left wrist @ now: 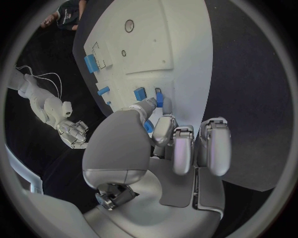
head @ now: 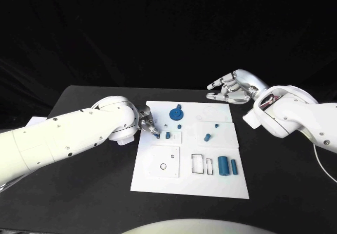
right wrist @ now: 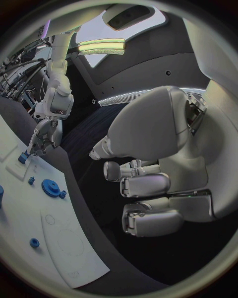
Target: Assemble the parts on the task board
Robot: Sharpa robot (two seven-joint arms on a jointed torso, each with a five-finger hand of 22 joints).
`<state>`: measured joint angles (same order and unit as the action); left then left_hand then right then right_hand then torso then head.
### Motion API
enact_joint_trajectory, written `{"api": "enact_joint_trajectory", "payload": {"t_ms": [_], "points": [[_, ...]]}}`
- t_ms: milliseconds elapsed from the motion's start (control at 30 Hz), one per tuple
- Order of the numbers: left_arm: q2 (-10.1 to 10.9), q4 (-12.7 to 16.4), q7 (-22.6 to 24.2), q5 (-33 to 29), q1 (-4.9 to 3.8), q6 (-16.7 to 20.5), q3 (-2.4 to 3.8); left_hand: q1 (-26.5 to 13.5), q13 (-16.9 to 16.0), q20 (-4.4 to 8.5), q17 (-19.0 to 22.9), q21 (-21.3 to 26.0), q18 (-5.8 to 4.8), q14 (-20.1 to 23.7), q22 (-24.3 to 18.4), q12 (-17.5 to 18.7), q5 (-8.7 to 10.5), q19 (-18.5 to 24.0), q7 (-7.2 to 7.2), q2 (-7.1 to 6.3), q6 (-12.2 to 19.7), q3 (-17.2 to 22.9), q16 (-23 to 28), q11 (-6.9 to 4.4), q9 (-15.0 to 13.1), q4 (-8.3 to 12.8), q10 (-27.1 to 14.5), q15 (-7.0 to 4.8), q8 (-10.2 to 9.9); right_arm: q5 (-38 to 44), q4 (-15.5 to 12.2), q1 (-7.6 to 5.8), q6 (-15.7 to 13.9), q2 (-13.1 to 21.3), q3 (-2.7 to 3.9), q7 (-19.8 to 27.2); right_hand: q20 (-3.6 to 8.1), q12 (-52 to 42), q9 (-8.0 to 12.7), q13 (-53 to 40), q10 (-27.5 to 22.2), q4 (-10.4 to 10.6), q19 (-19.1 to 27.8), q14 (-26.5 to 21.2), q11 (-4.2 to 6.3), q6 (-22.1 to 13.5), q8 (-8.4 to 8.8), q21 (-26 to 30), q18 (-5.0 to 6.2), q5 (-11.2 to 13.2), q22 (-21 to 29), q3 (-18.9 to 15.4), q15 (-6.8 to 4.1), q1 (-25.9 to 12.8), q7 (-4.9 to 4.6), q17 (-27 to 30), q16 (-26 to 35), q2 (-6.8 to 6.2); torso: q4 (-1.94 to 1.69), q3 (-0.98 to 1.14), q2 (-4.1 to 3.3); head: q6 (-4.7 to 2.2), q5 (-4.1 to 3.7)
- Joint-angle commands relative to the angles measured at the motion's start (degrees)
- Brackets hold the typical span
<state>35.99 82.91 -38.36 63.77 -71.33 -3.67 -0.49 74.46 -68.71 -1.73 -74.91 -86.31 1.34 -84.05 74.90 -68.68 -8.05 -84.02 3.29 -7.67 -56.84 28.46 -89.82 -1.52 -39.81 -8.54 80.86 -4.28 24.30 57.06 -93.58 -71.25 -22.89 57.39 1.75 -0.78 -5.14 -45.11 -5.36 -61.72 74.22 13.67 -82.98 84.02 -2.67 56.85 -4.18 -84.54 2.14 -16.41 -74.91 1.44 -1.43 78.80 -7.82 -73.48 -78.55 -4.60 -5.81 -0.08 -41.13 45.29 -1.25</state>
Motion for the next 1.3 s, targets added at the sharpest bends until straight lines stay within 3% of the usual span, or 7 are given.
{"api": "enact_joint_trajectory", "payload": {"t_ms": [33, 1300], "points": [[-0.1, 0.2, 0.1, 0.5, 0.14, -0.9, -0.16, -0.3, 0.1, 0.01, -15.1, -0.1, -0.26, -5.9, 12.1, 0.1, -0.19, -3.8, -0.77, 0.51, -1.0, 5.3, -0.2, -0.12, 0.0, 4.9, 0.1, -0.29, 0.4, 0.1, 0.0, 0.03, 0.7, -0.1, 0.0, 0.5, 0.05, -0.3, -0.1, 0.0, -0.1, 0.3, 0.4, 2.3, -0.1, 0.5, -0.38, 0.2, 0.36, -0.3, -5.7, -0.1, 0.09, -0.4, -0.02, 0.1, 0.4, 0.3, -0.02, -0.04, 0.02, 0.12, -0.27], [-0.8, -0.5, -1.2, 0.3, 0.13, -5.2, -0.24, -3.0, -0.2, 0.2, -15.1, -0.2, -0.3, -5.9, 12.3, -0.2, -0.1, -3.9, -1.39, -0.17, -1.5, 5.7, -0.2, -0.56, -0.9, 4.1, 0.5, -0.62, 1.6, 0.0, -0.2, 0.03, 1.1, -0.1, 0.0, 0.5, 0.07, -0.5, -0.1, -0.1, 0.0, 0.3, 0.4, 2.4, -0.08, 0.5, -0.43, 0.2, 0.35, -0.4, -5.7, -0.1, 0.07, -0.4, 0.01, 0.0, 0.4, 0.39, 0.02, -0.06, 0.03, 0.13, -0.28]]}}
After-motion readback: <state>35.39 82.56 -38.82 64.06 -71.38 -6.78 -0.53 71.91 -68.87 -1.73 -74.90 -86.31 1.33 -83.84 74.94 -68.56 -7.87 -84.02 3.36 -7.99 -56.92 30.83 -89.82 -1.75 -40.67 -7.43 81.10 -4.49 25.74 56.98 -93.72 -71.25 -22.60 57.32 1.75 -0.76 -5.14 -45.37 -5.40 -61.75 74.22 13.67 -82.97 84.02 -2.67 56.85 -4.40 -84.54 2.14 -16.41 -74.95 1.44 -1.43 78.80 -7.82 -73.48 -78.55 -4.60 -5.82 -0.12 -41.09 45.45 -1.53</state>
